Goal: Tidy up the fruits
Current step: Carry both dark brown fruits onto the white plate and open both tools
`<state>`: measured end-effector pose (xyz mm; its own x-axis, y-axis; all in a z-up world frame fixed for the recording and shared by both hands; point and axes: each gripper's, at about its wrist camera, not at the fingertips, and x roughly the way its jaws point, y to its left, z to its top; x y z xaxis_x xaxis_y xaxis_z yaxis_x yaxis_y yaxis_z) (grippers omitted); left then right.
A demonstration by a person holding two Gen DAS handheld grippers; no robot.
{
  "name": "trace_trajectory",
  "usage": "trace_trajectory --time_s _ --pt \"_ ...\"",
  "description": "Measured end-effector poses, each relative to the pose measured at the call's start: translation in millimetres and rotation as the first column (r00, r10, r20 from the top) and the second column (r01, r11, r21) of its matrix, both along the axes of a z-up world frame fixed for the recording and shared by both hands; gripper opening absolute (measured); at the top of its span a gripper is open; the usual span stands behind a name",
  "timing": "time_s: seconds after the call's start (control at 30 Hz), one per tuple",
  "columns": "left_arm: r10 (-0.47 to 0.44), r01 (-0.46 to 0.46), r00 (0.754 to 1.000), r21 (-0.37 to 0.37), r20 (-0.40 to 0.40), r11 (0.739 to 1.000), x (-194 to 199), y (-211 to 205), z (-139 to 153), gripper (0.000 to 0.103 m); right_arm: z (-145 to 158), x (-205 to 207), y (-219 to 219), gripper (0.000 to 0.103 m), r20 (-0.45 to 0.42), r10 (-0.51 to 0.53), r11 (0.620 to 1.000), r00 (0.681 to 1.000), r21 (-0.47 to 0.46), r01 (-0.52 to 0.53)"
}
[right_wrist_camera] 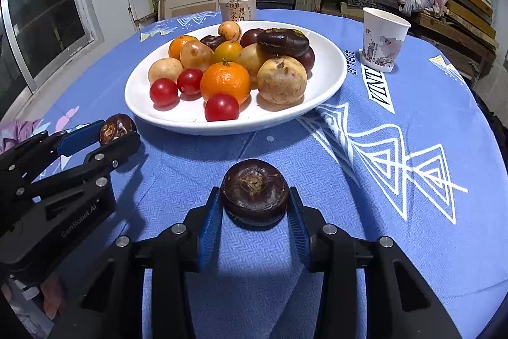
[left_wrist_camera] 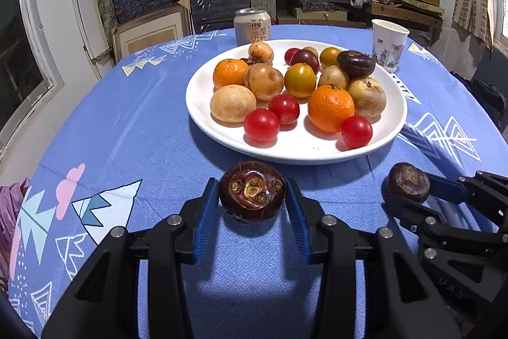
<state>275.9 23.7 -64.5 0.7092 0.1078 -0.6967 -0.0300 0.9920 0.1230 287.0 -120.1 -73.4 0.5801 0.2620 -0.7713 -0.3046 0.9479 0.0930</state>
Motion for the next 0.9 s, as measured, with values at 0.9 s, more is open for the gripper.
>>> trace_trajectory --time_s 0.9 --pt "0.013 -0.005 0.998 -0.110 0.069 0.994 73.2 9.3 50.8 0.042 55.4 53.8 -0.7 0.043 0.151 -0.065 0.996 0.986 0.076 0.054"
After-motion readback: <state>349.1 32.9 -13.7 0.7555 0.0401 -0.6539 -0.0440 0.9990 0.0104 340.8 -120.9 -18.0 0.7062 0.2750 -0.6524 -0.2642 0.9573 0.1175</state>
